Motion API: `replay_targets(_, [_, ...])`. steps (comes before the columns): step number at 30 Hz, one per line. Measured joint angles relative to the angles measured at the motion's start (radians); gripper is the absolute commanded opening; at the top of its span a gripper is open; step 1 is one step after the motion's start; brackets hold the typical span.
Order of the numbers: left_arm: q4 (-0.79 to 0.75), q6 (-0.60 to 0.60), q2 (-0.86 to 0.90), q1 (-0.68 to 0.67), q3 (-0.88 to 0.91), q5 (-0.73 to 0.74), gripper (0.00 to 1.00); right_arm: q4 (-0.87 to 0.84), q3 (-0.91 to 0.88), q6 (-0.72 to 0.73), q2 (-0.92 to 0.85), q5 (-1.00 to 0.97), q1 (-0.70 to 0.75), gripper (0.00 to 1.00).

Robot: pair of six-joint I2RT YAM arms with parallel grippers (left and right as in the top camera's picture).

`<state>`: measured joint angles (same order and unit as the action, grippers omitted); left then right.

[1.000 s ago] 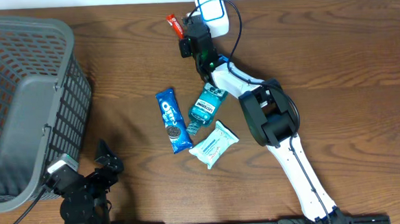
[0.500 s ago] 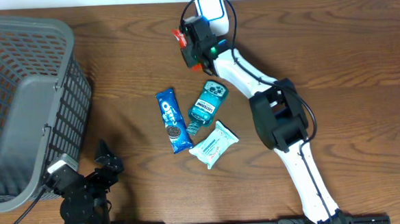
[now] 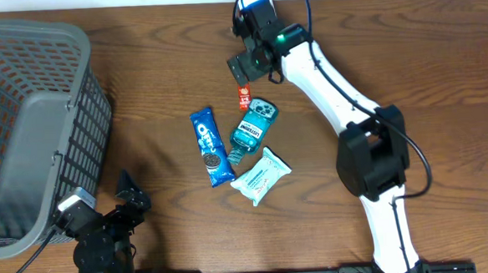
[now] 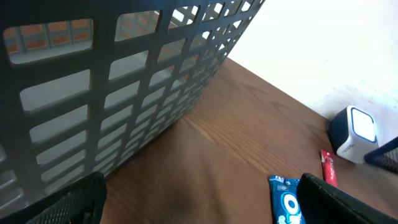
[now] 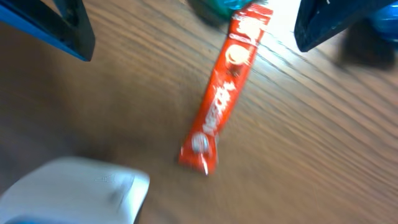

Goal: Scan the item barcode
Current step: 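Lower the sachet onto the table above the mouthwash bottle and release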

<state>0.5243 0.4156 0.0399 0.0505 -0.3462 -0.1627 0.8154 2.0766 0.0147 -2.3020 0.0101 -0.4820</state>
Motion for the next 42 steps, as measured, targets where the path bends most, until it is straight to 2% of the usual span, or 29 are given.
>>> replay_targets(4, [0.000, 0.000, 0.000, 0.000, 0.000, 0.000, 0.98, -0.002, 0.000, 0.055, 0.016, 0.005, -0.010, 0.99])
replay_targets(13, [0.000, 0.000, 0.000, 0.000, 0.000, -0.001, 0.98, -0.105, -0.006, 0.131, -0.148, -0.003, -0.052, 0.99])
replay_targets(17, [0.000, 0.000, 0.000, 0.000, 0.000, -0.009, 0.98, -0.132, -0.012, 0.145, -0.175, -0.029, -0.060, 0.93])
replay_targets(28, [-0.002, -0.051, 0.000, 0.000, 0.060, -0.023, 0.98, -0.031, -0.009, 0.213, -0.179, -0.077, -0.061, 0.47])
replay_targets(30, [0.000, -0.053, 0.000, 0.000, 0.086, -0.023, 0.98, -0.017, -0.007, 0.217, -0.179, -0.081, -0.062, 0.30])
replay_targets(32, [0.003, -0.053, 0.000, 0.000, 0.108, -0.023, 0.98, -0.005, -0.004, 0.219, -0.178, -0.079, -0.064, 0.04])
replay_targets(33, [0.003, -0.054, 0.000, 0.000, 0.111, -0.023, 0.98, -0.001, -0.003, 0.214, -0.178, -0.079, -0.065, 0.01])
replay_targets(42, [0.001, -0.054, 0.000, 0.000, 0.111, -0.023, 0.98, -0.001, -0.002, 0.215, -0.178, -0.074, -0.069, 0.01])
